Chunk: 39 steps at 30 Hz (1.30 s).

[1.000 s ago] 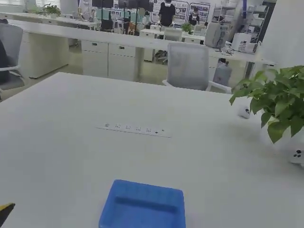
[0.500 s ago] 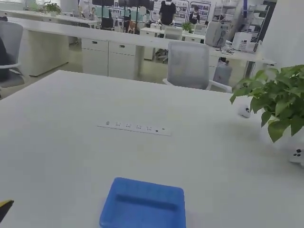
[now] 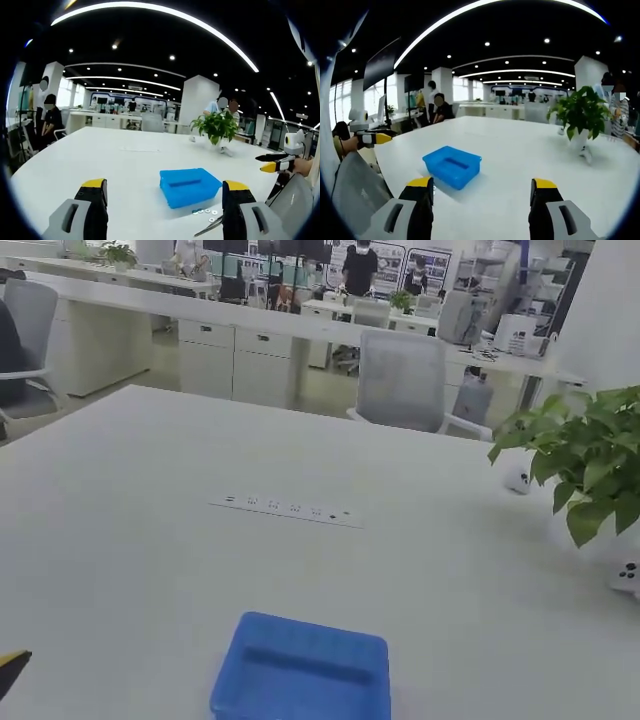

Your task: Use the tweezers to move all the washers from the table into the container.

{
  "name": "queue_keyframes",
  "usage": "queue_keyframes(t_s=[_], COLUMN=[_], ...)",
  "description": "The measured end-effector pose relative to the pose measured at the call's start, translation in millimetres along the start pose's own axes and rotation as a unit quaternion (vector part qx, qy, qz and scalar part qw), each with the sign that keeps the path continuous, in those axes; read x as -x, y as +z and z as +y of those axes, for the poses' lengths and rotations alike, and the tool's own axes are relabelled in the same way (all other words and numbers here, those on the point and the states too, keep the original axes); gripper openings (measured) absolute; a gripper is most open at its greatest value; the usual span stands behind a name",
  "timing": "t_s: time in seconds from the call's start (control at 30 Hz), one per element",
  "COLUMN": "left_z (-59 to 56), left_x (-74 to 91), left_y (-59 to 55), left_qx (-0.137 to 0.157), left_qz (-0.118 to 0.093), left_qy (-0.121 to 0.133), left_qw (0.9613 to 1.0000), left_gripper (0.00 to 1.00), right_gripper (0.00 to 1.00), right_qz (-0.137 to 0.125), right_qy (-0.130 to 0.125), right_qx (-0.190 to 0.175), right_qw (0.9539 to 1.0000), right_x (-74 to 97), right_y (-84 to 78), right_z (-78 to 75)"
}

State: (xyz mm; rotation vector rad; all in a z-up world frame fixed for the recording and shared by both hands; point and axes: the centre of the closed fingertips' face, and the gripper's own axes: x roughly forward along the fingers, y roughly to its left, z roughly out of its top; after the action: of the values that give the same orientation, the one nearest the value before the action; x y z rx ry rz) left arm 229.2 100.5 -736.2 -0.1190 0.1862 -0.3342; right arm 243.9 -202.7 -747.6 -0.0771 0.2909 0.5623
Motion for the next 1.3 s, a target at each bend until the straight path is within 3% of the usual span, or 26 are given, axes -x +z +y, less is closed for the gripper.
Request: queue_keyframes(t_s=[0.77, 0.83, 0.9, 1.0, 1.1, 1.13, 1.17, 1.23, 1.3], left_z=[-3.1, -3.8, -8.1, -21.2, -31.4, -36.4, -39.3, -49.9, -57.2], left_x=[-1.2, -1.3, -0.6, -0.2, -0.7, 0.0, -0.1, -0.8, -1.7], left_y=[-4.3, -6.2, -15.2, -32.8, -41.2, -45.9, -47.6, -49.4, -53.8], left_qx=[-0.003, -0.003, -0.016, -0.022, -0.047, -0.053, -0.054, -0.063, -0.067], left_qz=[0.014, 0.021, 0.051, 0.104, 0.134, 0.156, 0.167, 0.185, 0.211], left_qy=[-0.008, -0.011, -0.028, -0.067, -0.103, -0.122, -0.132, -0.173, -0.206], left_qw=[0.9999, 0.9997, 0.9982, 0.992, 0.9845, 0.9789, 0.9757, 0.9652, 0.9531], left_gripper=[0.98, 0.98, 0.95, 0.85, 0.79, 0.77, 0.74, 0.66, 0.61], right_gripper=[0.8, 0.8, 0.79, 0.79, 0.75, 0.73, 0.7, 0.65, 0.62], right_qz=[-0.011, -0.01, -0.002, 0.014, 0.032, 0.044, 0.044, 0.057, 0.069], right_qy=[-0.001, -0.001, -0.001, 0.004, 0.029, 0.043, 0.048, 0.066, 0.086], right_qx=[-0.008, -0.011, -0.013, -0.012, -0.016, -0.021, -0.021, -0.015, -0.006], right_qw=[0.9999, 0.9999, 0.9999, 0.9998, 0.9989, 0.9979, 0.9976, 0.996, 0.9939], right_x=[1.8, 2.2, 3.2, 3.1, 3.0, 2.3, 1.0, -1.8, -5.7], right_y=[5.1, 5.9, 5.4, 3.5, 2.9, 1.5, 3.2, 2.7, 0.9], right_z=[-1.7, -2.6, -3.1, -2.4, 3.4, 7.0, 8.2, 13.0, 18.6])
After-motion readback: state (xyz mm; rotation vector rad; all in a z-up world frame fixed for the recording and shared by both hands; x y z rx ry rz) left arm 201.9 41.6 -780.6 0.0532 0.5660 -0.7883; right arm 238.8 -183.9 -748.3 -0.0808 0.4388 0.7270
